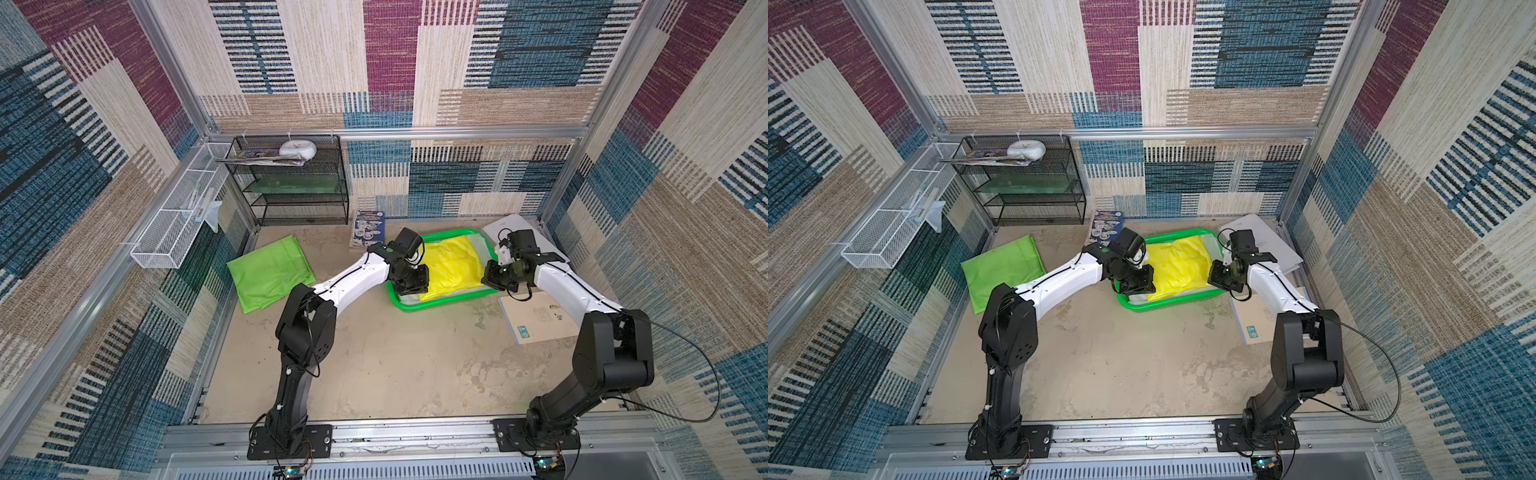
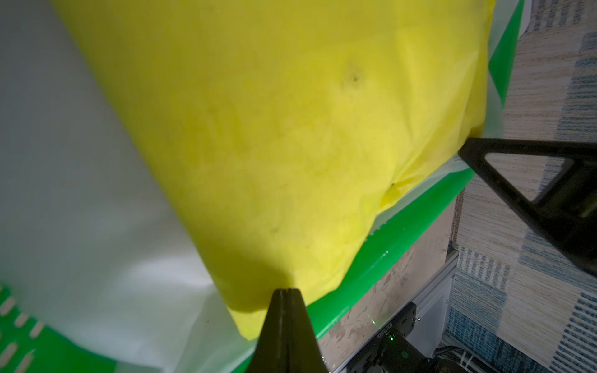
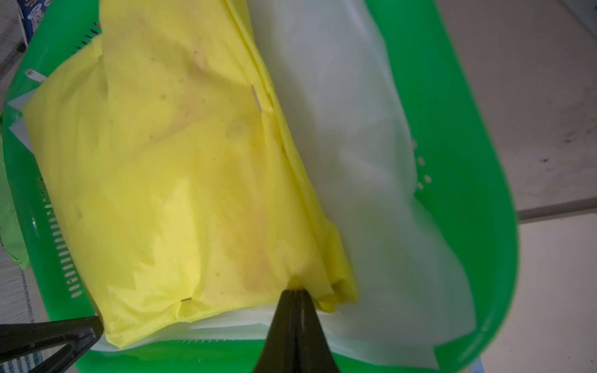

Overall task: Put the folded raincoat in the basket
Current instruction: Place the raincoat in the basket.

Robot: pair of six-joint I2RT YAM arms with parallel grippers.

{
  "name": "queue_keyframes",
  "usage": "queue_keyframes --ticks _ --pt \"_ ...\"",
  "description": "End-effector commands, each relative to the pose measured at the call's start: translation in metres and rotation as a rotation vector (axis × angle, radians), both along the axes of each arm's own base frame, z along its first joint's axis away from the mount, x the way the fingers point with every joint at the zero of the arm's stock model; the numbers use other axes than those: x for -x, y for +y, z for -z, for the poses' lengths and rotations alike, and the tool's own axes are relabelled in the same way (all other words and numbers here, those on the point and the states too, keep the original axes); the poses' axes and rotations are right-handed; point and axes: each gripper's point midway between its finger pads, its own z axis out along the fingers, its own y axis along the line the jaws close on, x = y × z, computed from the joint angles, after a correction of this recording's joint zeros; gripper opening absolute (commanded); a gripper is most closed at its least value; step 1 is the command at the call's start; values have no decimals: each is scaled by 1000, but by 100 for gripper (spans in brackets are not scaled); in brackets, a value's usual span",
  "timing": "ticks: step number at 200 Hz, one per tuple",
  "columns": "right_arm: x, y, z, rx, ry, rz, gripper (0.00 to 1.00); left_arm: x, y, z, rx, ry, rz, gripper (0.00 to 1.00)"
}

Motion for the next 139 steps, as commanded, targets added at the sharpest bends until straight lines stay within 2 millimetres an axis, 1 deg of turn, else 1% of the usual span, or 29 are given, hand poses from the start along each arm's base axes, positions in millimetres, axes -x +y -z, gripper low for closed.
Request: queue_keyframes --ticks 1,14,24,43,58,69,80,94,110,117,121,131,139 --pt "-2 -2 -16 3 -39 6 7 1 7 -10 -21 -25 4 1" --pt "-5 7 -26 -43 -80 -22 7 2 7 -19 -7 -39 5 2" --pt "-6 12 -27 -66 -88 -37 8 2 8 -25 0 -48 5 4" --pt "-7 13 -18 -64 -62 -49 9 3 9 -32 2 -61 5 11" --pt "-8 13 -6 -54 -25 -57 9 4 11 -35 1 -63 2 12" --pt "-7 9 4 -30 15 -49 10 6 12 -38 3 -69 1 13" --pt "-6 6 8 -12 30 -40 10 8 15 -40 -1 -75 1 13" --pt "-8 5 -2 -11 2 -36 10 10 20 -45 -5 -87 -1 14" --pt "-17 8 -28 -28 -84 -51 10 12 26 -52 -6 -102 -8 15" --pt "-21 6 -39 -30 -117 -41 14 14 30 -56 -3 -101 -17 15" --pt "-23 5 -44 -30 -135 -34 18 15 32 -58 -2 -98 -24 15" --pt "-29 -4 -54 -16 -172 9 34 20 34 -65 16 -81 -31 16" --pt "-34 -16 -55 15 -181 83 45 24 34 -74 43 -83 -29 18"
